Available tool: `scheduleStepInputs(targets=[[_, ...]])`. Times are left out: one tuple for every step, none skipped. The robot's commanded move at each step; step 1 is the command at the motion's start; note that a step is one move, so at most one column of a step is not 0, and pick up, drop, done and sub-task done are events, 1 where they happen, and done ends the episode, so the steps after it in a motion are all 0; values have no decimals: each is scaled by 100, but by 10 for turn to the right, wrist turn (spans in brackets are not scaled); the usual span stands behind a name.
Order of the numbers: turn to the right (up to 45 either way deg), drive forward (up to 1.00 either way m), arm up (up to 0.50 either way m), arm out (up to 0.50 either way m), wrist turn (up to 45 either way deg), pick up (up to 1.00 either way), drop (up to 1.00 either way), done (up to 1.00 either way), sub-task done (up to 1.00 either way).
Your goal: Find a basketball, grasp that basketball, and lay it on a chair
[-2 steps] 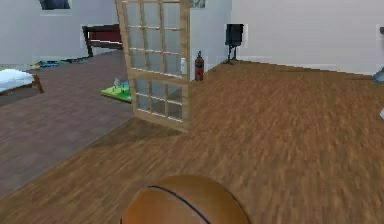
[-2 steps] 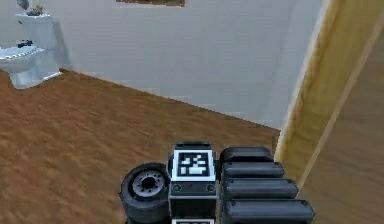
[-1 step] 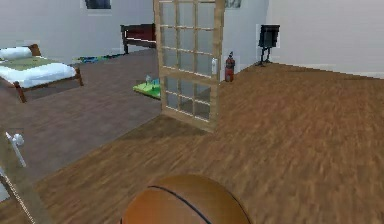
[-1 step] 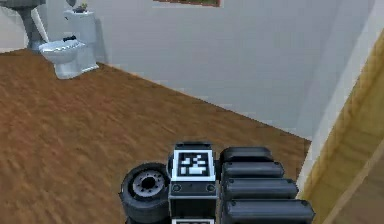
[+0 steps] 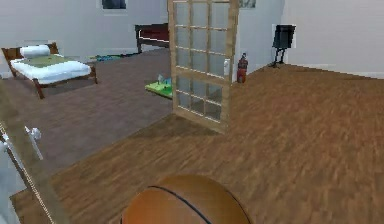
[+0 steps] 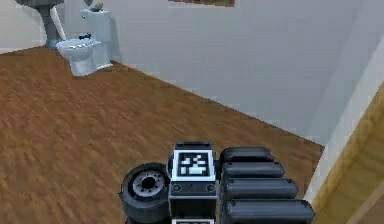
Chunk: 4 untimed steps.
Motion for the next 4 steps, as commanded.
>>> scheduleStepInputs(targets=[[0,75,0,0,0,0,0,0,0],[-420,0,0,0,0,0,0,0,0],[0,100,0,0,0,0,0,0,0],[-30,0,0,0,0,0,0,0,0]])
